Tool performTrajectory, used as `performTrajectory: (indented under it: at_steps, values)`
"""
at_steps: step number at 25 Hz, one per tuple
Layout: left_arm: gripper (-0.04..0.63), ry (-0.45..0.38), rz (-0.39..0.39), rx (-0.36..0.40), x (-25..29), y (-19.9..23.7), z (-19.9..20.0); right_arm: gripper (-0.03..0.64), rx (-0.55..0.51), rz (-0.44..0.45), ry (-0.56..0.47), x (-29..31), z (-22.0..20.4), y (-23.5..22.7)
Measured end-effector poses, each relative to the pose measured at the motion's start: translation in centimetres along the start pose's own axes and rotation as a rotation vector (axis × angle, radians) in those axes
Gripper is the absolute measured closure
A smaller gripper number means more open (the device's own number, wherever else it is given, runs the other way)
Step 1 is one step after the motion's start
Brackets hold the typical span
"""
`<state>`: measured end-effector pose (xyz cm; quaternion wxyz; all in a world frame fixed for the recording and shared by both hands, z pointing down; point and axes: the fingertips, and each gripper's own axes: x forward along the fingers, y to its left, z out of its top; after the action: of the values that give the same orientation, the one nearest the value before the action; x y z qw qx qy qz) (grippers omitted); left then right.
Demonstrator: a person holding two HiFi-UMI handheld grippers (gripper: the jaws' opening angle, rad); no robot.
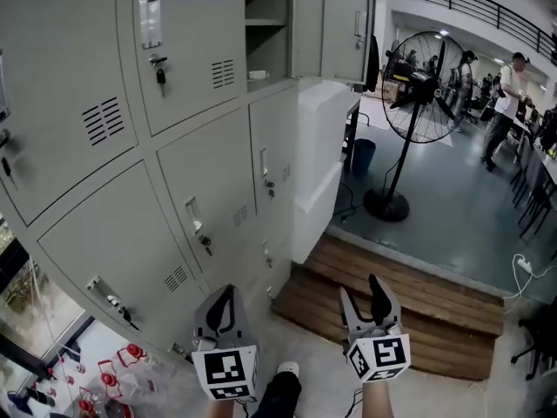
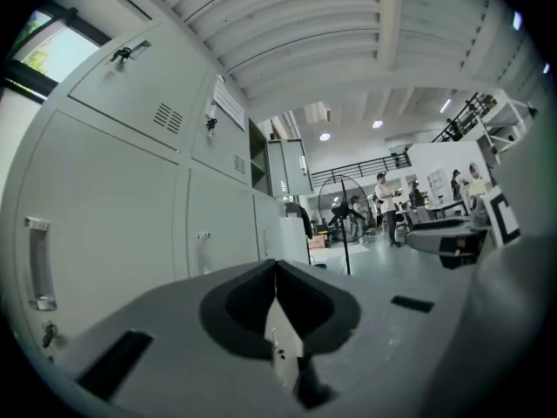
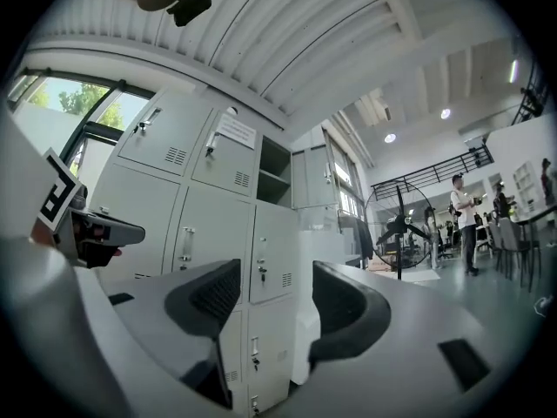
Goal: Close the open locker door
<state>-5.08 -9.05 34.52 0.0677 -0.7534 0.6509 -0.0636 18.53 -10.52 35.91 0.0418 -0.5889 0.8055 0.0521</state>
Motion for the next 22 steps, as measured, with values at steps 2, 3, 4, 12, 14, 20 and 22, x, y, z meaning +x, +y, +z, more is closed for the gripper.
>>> performTrajectory:
  at_steps: [2, 3, 4, 12, 14, 20, 22]
  values:
    - [0.594, -0.010, -0.030, 0.001, 2.1, -1.0, 0.3, 0.365, -0.015, -0.024, -0.009, 0.8, 0.2, -1.5]
    - [0.594, -0.014, -0.044, 0.001, 3.3, -1.5, 0.5, 0.365, -0.023, -0.034, -0.013, 1.4, 0.3, -2.2]
    - [0.594, -0.019, -0.057, 0.000, 4.5, -2.0, 0.6, 0.365, -0.028, -0.042, -0.017, 2.1, 0.3, -2.8]
    - [0.594, -0.070, -0.116, -0.010, 15.7, -4.2, 2.3, 0.365, -0.066, -0.082, -0.074, 10.7, 1.5, -8.4]
    - [0.594, -0.083, -0.131, 0.000, 18.5, -4.5, 3.0, 0.365, -0.064, -0.082, -0.097, 13.3, 2.1, -9.7]
    - [0.594, -0.119, -0.156, 0.017, 25.7, -4.5, 5.1, 0.367, -0.056, -0.095, -0.139, 19.9, 3.2, -13.1]
    - [0.594, -0.128, -0.160, 0.020, 27.6, -4.5, 5.6, 0.367, -0.070, -0.097, -0.143, 21.7, 3.5, -14.0]
